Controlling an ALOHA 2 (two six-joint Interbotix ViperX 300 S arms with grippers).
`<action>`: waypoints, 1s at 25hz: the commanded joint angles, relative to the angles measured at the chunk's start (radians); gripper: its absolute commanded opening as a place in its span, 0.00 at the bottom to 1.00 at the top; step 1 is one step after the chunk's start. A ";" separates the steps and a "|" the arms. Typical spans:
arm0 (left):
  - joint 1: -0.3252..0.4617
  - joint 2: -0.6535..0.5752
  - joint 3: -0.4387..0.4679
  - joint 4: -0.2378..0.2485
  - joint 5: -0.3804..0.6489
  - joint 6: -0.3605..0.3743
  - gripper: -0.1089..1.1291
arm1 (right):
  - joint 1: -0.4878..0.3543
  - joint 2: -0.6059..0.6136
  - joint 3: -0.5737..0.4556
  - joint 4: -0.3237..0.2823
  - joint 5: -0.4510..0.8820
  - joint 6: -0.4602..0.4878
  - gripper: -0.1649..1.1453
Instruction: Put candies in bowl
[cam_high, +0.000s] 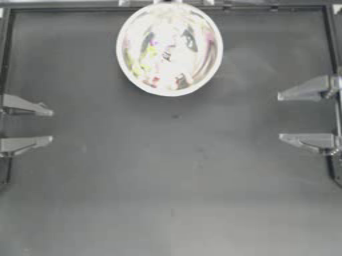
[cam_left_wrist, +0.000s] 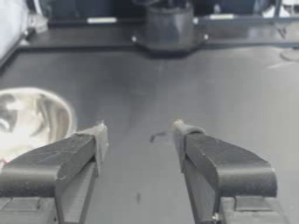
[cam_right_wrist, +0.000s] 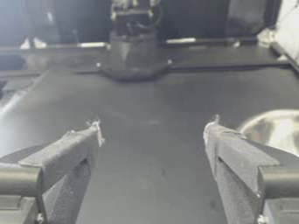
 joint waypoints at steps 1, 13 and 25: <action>0.000 -0.015 -0.006 -0.002 -0.002 0.000 0.78 | 0.000 0.005 -0.006 -0.002 -0.021 0.002 0.88; 0.000 -0.124 0.035 -0.008 0.017 -0.002 0.78 | 0.000 -0.041 0.006 -0.005 -0.029 -0.002 0.88; 0.002 -0.169 0.041 -0.008 0.034 -0.002 0.78 | 0.000 -0.080 0.018 -0.003 -0.034 -0.002 0.88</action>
